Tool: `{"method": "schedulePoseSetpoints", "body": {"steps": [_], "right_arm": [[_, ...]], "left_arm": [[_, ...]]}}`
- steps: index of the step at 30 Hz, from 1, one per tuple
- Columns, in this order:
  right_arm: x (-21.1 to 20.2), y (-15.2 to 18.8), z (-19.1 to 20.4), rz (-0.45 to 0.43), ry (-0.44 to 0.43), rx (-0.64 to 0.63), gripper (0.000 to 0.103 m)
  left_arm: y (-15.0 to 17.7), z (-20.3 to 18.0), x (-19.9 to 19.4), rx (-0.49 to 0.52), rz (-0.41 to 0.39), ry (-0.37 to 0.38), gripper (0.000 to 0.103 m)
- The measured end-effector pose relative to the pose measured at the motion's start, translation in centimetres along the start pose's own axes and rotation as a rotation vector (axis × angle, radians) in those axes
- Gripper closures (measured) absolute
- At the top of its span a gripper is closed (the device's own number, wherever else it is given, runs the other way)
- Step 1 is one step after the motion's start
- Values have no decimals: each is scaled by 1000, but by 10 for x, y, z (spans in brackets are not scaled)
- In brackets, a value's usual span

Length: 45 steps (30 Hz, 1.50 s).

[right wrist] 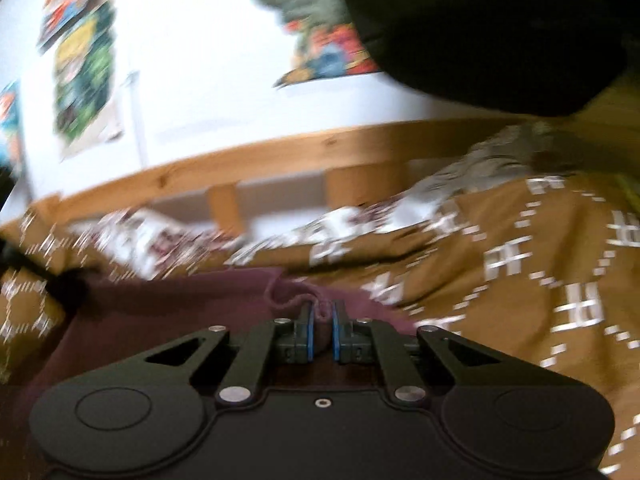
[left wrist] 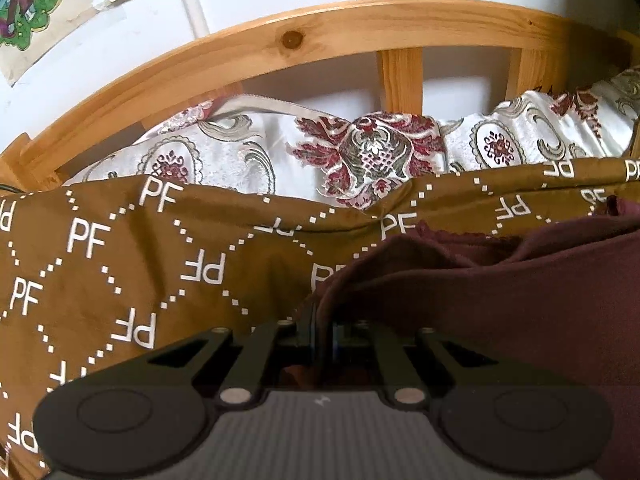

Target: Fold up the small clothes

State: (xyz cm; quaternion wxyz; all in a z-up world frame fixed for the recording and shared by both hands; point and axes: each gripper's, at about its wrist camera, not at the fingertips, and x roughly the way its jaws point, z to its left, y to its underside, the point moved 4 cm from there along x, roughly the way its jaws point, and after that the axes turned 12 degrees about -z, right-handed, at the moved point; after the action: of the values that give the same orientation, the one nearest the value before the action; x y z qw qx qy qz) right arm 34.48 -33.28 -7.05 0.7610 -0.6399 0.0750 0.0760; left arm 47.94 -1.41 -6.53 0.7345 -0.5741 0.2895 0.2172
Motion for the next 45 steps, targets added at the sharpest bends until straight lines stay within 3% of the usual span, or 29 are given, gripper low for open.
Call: {"method": "schedulePoseSetpoints", "body": {"steps": [4,6,8,12,14,16,17,18,19,22,26,32,36,39,42,45], "right_arm": [[6,1,-21,11,40,43,95],[7,3,-26,13,43,67,94],[7,4,-29,4,70,67,90],[3,1,-40,-18,147,72,79],[-3,-1,-42,-40,179,67,67],[-8,-3,-38,-73,171,47,35],[-10,-3,-34,-86,152,39,26],[-11,-3,-28,-94,127,21,13],[-11,-1,-21,-91,102,-13,8],[-2,11,-3,-35,90,-158,6],[9,26,-11,37,201,-235,4],[1,15,-39,10,264,-155,1],[-13,4,-45,-37,223,2,1],[-31,4,-34,-40,219,3,1],[-53,12,-22,-18,210,-25,1],[-71,21,-12,33,209,-27,1]], "left_arm": [[6,-9,8,41,-29,3,95],[6,-10,11,45,-24,-9,88],[5,-5,13,19,-5,-34,66],[-2,16,10,-82,-23,-66,43],[-4,28,6,-131,-49,-68,20],[-1,38,1,-176,-74,-68,5],[1,42,-2,-203,-89,-64,1],[4,45,-4,-223,-97,-61,1],[8,47,-6,-237,-94,-56,1],[22,45,-6,-246,-47,-42,1],[48,41,-24,-238,-37,-26,1],[83,36,-65,-161,-67,10,1],[100,35,-90,-172,-106,100,1],[106,31,-98,-194,-100,176,1],[109,27,-101,-238,-113,225,14],[114,18,-92,-248,-46,239,31]]}}
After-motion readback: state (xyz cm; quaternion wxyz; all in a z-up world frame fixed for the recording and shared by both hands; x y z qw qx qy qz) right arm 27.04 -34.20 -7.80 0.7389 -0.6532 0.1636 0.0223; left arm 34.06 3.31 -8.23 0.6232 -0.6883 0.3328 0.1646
